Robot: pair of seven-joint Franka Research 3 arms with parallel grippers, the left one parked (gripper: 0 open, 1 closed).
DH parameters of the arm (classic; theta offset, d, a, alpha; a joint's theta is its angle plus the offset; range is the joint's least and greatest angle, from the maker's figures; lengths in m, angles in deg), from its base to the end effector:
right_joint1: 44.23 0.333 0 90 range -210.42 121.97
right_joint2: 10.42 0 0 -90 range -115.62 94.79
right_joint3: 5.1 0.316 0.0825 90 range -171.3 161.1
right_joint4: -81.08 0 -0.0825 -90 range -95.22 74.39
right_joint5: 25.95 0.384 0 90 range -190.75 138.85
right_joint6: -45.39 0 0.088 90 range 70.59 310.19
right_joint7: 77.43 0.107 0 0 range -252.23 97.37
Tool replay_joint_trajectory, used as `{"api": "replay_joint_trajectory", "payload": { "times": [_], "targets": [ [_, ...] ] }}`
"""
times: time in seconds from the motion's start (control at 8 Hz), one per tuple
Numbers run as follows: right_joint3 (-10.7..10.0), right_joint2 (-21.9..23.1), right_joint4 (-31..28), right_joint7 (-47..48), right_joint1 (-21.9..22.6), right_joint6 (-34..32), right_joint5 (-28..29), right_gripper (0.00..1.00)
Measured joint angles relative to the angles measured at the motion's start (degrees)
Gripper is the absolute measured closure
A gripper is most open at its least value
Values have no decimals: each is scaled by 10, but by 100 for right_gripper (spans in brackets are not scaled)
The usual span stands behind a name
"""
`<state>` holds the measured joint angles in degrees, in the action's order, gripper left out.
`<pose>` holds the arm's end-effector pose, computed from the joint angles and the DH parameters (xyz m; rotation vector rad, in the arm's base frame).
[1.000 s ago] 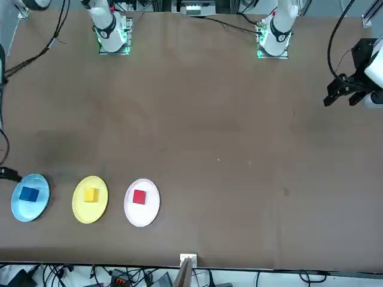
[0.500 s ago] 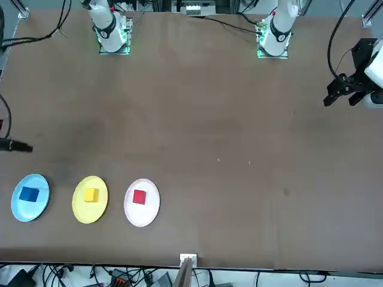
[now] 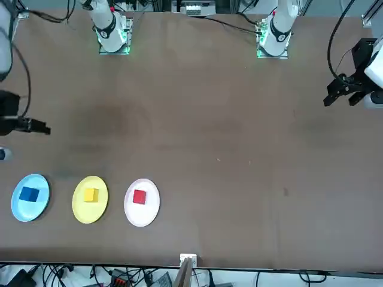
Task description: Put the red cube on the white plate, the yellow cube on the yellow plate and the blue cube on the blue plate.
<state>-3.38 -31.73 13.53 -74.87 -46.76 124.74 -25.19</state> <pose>0.6430 -0.0114 0.5676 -3.1078 0.0911 0.2589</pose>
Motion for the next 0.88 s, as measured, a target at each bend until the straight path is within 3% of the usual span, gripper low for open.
{"api": "replay_joint_trajectory", "payload": {
  "times": [0.25, 0.38, 0.88],
  "targets": [
    [0, 16, -19, -1, 5, -5, -13, 0],
    [0, 45, -65, -1, 14, 17, -32, 0],
    [1, 227, -302, 2, 41, 184, -15, 0]
  ]
}}
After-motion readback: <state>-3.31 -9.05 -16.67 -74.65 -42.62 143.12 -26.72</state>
